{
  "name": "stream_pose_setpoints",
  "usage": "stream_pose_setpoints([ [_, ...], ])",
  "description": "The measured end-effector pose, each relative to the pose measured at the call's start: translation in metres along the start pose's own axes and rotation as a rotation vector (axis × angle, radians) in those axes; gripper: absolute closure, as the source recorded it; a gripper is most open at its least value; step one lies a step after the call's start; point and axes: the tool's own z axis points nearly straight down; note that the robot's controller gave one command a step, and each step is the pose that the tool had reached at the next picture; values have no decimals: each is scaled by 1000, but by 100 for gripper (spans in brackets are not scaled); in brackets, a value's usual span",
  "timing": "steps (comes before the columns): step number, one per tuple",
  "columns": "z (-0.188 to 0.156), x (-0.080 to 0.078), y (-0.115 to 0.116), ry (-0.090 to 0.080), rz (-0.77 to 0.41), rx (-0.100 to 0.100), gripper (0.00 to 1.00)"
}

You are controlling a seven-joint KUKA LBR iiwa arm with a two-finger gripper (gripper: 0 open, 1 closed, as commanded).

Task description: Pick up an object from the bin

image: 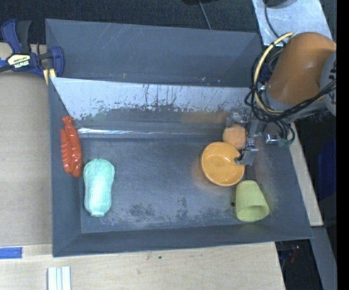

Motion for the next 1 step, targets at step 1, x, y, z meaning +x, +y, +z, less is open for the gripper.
stream_pose_setpoints([
  [1,0,0,0,0,0,0,0],
])
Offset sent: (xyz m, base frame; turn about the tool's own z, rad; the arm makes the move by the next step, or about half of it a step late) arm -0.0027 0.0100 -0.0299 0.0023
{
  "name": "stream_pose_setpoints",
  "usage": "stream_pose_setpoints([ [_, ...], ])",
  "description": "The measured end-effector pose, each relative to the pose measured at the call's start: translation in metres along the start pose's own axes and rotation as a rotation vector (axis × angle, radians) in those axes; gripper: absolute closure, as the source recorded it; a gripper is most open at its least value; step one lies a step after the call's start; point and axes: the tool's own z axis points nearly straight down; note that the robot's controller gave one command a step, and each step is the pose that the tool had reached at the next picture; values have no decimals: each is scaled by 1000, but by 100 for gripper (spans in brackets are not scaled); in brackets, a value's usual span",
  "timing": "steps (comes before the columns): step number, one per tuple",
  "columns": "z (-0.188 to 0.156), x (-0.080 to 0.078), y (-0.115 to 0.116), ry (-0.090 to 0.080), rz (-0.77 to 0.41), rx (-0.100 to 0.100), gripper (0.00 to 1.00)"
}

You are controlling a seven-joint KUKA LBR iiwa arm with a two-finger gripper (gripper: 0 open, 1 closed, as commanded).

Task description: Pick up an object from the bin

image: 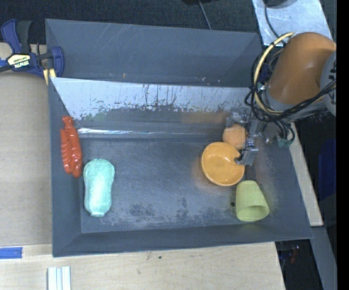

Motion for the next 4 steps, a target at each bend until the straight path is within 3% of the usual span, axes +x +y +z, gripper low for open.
stream_pose_setpoints([
  [1,30,2,10,-2,1,0,0],
  [2,13,-4,15,-12,-13,2,0],
  [3,50,5,7,-6,-1,-3,100],
  [4,49,5,7,-6,-1,-3,100],
])
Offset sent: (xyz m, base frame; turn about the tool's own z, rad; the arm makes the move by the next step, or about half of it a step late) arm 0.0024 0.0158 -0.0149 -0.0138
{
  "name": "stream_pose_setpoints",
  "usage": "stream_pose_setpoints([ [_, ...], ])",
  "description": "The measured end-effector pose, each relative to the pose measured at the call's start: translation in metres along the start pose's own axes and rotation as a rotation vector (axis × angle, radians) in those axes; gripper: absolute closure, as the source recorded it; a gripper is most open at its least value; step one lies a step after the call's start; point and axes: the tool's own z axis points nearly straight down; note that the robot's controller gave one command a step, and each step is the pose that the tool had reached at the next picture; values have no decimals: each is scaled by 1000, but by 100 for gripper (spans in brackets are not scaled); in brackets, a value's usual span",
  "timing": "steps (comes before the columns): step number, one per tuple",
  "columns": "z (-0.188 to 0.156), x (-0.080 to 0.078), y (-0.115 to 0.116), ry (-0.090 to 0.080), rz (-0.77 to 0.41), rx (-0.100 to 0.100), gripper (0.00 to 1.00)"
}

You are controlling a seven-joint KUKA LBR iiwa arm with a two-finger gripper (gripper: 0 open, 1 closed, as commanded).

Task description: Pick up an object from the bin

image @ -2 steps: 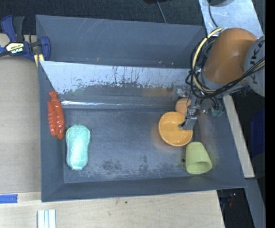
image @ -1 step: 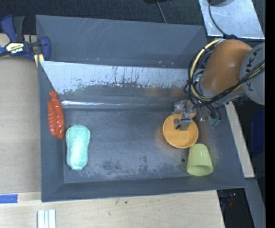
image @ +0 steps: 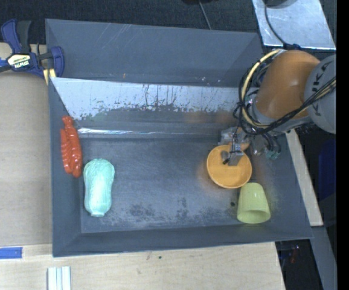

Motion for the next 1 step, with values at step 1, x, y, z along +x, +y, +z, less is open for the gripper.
stream_pose_setpoints([
  [1,-101,13,-7,0,5,0,100],
])
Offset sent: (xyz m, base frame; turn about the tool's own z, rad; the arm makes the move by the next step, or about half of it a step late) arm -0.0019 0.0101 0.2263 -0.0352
